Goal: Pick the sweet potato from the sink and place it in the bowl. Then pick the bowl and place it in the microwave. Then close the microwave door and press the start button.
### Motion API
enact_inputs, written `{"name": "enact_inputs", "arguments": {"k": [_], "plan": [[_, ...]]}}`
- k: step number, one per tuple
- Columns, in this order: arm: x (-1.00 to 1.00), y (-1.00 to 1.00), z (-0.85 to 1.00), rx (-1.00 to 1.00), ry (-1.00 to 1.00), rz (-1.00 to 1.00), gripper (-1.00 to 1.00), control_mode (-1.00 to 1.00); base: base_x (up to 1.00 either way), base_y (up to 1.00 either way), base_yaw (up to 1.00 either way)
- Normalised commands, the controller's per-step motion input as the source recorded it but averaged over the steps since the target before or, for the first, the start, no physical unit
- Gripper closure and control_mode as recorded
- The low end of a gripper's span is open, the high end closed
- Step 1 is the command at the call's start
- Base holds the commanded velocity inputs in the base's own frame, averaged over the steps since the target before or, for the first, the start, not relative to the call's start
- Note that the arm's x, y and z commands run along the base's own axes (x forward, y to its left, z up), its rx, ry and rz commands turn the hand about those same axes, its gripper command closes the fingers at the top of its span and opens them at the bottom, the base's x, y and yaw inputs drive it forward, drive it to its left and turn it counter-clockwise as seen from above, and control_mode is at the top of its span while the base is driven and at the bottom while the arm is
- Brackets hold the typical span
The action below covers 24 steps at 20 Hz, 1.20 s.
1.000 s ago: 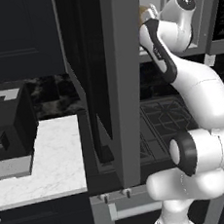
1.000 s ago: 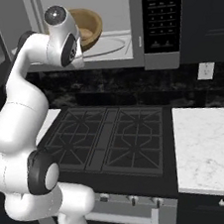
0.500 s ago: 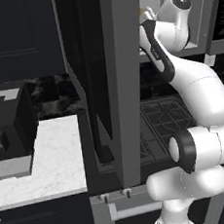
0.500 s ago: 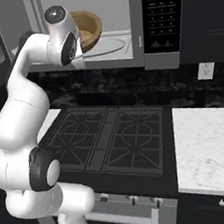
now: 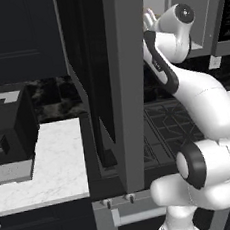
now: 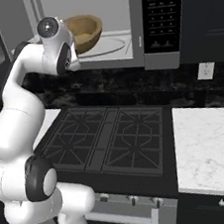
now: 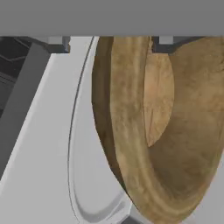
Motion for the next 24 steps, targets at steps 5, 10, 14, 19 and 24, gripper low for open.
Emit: {"name": "enact_inputs", "arguments": {"k": [5, 10, 14, 19, 24], "plan": [[-0.04, -0.02, 0.58, 0.0, -0.19, 0.01, -1.0, -1.0, 0.0, 0.0, 0.0], [-0.59, -0.06, 0.33, 0.0, -0.14, 0.03, -1.0, -1.0, 0.0, 0.0, 0.0], [-0.96, -0.02, -0.01, -0.04, 0.0, 0.02, -1.0, -1.0, 0.0, 0.0, 0.0], [-0.78, 0.0, -0.54, -0.18, 0.0, 0.0, -1.0, -1.0, 0.0, 0.0, 0.0], [-0.2, -0.08, -1.0, -0.32, 0.0, 0.03, -1.0, -1.0, 0.0, 0.0, 0.0]]}}
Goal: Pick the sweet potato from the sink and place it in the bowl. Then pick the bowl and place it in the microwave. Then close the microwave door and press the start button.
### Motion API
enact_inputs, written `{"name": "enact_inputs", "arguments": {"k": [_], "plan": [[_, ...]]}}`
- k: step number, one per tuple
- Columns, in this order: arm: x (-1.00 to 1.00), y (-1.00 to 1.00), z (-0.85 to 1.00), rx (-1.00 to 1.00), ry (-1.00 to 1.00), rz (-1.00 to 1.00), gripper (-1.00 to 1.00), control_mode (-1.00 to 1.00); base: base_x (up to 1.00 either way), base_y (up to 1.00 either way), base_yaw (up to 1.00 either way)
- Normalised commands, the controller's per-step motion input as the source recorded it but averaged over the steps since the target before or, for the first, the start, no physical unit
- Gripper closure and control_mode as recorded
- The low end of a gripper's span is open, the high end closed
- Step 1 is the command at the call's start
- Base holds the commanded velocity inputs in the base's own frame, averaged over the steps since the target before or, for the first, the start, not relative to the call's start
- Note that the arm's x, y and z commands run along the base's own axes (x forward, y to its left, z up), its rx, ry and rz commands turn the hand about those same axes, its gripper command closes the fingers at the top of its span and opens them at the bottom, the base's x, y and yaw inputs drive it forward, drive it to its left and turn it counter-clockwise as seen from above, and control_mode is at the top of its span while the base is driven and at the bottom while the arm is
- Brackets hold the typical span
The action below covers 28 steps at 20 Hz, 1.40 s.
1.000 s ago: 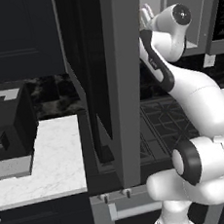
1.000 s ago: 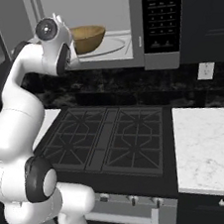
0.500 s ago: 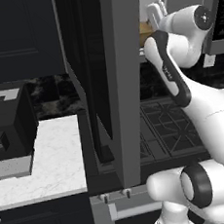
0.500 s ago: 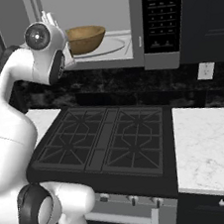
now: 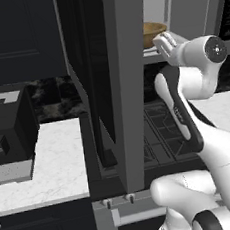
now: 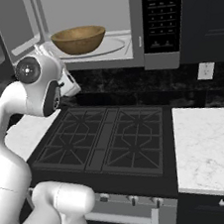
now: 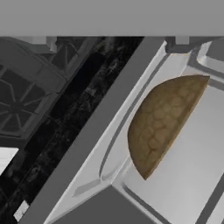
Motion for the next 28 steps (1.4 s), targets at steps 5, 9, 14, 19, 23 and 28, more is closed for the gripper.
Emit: {"name": "enact_inputs", "arguments": {"k": [5, 9, 14, 19, 23, 28], "plan": [[0.0, 0.0, -0.97, -0.44, 0.0, 0.0, -1.0, -1.0, 0.0, 0.0, 0.0], [0.0, 0.0, -0.43, -0.32, 0.0, -0.14, -1.0, -1.0, 0.0, 0.0, 0.0], [0.0, 0.0, -0.02, -0.22, 0.0, -0.18, -1.0, -1.0, 0.0, 0.0, 0.0], [-0.18, 0.01, 0.0, -0.18, -0.04, -0.23, -1.0, -1.0, 0.0, 0.0, 0.0], [-0.32, 0.07, 0.0, -0.17, -0.12, -0.2, -1.0, -1.0, 0.0, 0.0, 0.0], [-0.31, 0.19, 0.0, -0.18, -0.17, -0.2, -1.0, -1.0, 0.0, 0.0, 0.0]]}}
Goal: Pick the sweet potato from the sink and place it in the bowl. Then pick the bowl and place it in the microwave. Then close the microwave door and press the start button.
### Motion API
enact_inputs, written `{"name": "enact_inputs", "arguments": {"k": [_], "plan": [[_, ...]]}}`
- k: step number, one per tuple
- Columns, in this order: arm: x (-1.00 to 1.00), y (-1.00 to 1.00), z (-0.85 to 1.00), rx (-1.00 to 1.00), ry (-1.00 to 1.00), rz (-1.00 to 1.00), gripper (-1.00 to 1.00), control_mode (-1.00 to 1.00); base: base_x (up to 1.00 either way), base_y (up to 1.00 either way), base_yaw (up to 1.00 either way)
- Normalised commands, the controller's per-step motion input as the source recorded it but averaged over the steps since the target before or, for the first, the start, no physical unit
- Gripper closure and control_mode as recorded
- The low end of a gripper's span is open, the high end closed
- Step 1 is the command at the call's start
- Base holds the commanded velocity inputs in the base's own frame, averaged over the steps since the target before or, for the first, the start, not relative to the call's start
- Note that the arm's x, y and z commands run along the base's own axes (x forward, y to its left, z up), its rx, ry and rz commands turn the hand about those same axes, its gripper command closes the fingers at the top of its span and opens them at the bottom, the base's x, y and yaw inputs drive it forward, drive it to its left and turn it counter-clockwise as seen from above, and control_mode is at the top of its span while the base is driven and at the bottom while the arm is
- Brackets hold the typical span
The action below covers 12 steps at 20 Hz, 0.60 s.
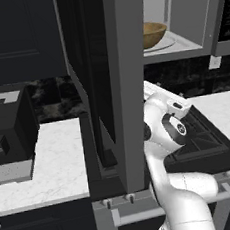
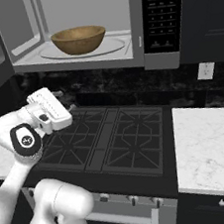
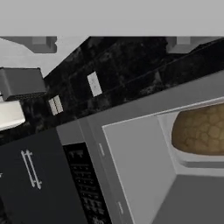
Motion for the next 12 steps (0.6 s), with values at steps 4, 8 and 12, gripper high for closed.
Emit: {"name": "enact_inputs", "arguments": {"k": [4, 8, 12], "plan": [[-0.52, 0.58, 0.0, -0.15, -0.24, -0.12, -1.0, -1.0, 0.0, 0.0, 0.0], [-0.56, 0.67, 0.0, -0.12, -0.25, -0.08, -1.0, -1.0, 0.0, 0.0, 0.0], [-0.43, 0.64, -0.09, -0.08, -0.24, -0.06, -1.0, -1.0, 0.0, 0.0, 0.0]]}}
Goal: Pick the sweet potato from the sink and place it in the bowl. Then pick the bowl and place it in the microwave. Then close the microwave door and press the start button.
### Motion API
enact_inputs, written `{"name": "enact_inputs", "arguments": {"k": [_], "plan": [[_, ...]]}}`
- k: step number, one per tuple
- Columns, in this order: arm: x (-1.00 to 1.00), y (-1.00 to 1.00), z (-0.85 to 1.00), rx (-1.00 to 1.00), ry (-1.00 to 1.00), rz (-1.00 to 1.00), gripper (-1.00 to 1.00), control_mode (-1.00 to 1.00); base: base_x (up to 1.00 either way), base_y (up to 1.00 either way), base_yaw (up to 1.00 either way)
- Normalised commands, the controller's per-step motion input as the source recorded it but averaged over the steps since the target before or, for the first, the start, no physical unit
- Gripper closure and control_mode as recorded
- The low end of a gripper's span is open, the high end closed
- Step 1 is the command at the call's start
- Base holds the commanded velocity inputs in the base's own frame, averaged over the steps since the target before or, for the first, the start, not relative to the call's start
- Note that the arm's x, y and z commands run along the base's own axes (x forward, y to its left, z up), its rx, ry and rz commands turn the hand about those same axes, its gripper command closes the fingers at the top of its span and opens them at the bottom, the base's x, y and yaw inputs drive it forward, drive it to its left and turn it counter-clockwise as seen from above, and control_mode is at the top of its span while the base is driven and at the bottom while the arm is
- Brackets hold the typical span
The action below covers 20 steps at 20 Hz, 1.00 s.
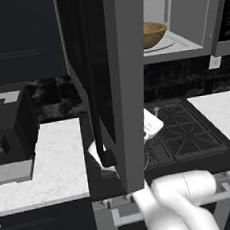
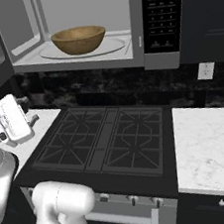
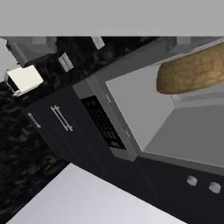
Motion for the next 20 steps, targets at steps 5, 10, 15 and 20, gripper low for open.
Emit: {"name": "enact_inputs", "arguments": {"k": [5, 10, 15, 20], "plan": [[-0.02, 0.4, -0.45, -0.05, -0.27, -0.05, -1.0, -1.0, 0.0, 0.0, 0.0], [-0.38, 0.69, 0.08, -0.01, -0.24, -0.01, -1.0, -1.0, 0.0, 0.0, 0.0], [-0.55, 0.96, 0.17, -0.01, -0.19, 0.0, -1.0, -1.0, 0.0, 0.0, 0.0], [-0.54, 0.81, 0.45, 0.0, -0.14, 0.0, -1.0, -1.0, 0.0, 0.0, 0.0]]}}
